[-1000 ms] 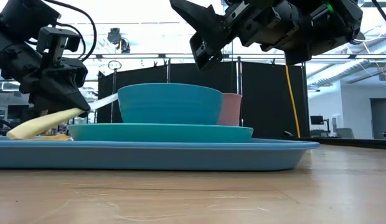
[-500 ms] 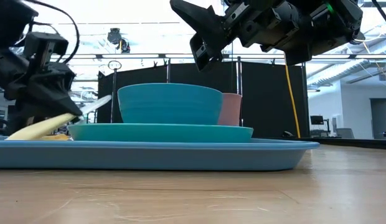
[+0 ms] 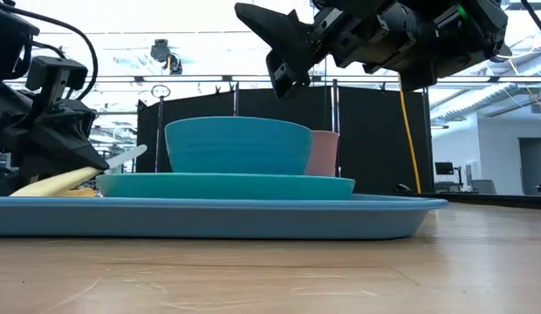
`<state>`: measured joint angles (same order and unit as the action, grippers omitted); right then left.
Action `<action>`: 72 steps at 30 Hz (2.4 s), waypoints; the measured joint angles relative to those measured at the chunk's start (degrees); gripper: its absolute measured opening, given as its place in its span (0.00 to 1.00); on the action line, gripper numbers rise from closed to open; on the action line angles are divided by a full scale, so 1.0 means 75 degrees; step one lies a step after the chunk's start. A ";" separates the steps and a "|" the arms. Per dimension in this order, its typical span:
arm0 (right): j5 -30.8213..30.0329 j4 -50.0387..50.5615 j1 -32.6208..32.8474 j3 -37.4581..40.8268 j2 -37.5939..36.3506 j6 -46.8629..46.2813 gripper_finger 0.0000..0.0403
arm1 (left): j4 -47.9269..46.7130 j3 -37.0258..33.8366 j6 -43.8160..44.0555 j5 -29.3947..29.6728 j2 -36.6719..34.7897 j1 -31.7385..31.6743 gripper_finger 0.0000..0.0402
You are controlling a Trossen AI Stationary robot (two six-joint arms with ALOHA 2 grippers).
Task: Set up tray
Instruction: Put the yellow knife on the blue serving tray to the left of the orange spoon
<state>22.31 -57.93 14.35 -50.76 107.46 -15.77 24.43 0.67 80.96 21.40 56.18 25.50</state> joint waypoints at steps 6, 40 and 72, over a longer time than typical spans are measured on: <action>0.0003 0.0000 0.0000 0.0000 0.0000 0.0000 0.42 | -0.0183 0.0003 0.0171 -0.0109 0.0000 0.0003 0.10; 0.0003 0.0000 0.0038 0.0000 0.0000 -0.0003 0.42 | -0.0160 -0.0003 0.0640 -0.0302 0.0006 0.0006 0.24; -0.0806 -0.0127 0.0216 0.0000 -0.0050 -0.0186 0.42 | 0.2760 -0.0017 -0.2646 -0.0322 0.0009 0.1411 0.32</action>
<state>16.26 -58.88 15.97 -50.76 107.09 -17.16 45.12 0.54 61.11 18.98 56.25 36.08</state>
